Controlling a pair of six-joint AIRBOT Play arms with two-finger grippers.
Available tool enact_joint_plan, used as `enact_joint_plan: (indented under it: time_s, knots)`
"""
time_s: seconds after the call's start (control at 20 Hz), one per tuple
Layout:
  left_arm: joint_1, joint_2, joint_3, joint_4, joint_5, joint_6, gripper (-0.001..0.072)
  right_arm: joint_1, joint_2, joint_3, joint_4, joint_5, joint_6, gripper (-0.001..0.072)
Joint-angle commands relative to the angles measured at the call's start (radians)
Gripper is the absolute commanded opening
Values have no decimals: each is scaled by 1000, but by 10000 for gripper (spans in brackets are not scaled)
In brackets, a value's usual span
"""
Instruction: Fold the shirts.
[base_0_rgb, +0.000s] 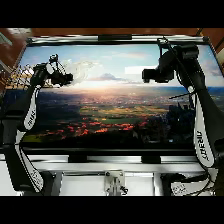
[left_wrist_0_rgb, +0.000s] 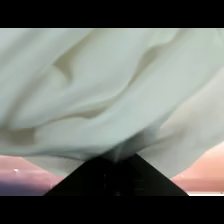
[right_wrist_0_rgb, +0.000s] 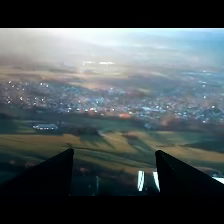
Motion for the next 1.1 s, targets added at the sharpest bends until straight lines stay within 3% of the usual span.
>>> enact_joint_plan:
  time_s: [0.0, 0.2, 0.3, 0.45, 0.55, 0.65, 0.8, 0.85, 0.9, 0.95, 1.05]
  knots:
    - [-56, 108, 2, -43, 13, 79, 35, 1, 3, 2, -1, -45, -1, 611]
    - [-196, 391, 2, 15, -34, 134, 35, -13, 97, 44, -22, -166, -43, 612]
    - [-263, 537, 2, 18, -99, 141, 35, -14, 205, 80, -143, -190, -67, 612]
    - [-393, 706, -32, 11, -320, 141, 35, -14, 394, 108, -319, -195, -68, 612]
    - [-502, 780, -131, 10, -424, 135, 35, -14, 501, 108, -340, -212, -67, 612]
    - [-618, 815, -281, 10, -377, 64, 35, -14, 577, 107, -327, -255, -53, 612]
    - [-783, 798, -522, 8, -143, -75, 48, -14, 623, 107, -315, -329, -53, 612]
    - [-827, 783, -579, 6, -73, -124, 307, -14, 622, 107, -312, -351, -53, 612]
    - [-853, 766, -595, 6, -65, -163, 667, -14, 620, 104, -307, -364, -53, 612]
    - [-858, 755, -590, 6, -99, -179, 720, -14, 617, 93, -301, -372, -53, 612]
    - [-820, 768, -560, 41, -251, -139, 720, -14, 617, 47, -279, -386, -84, 613]
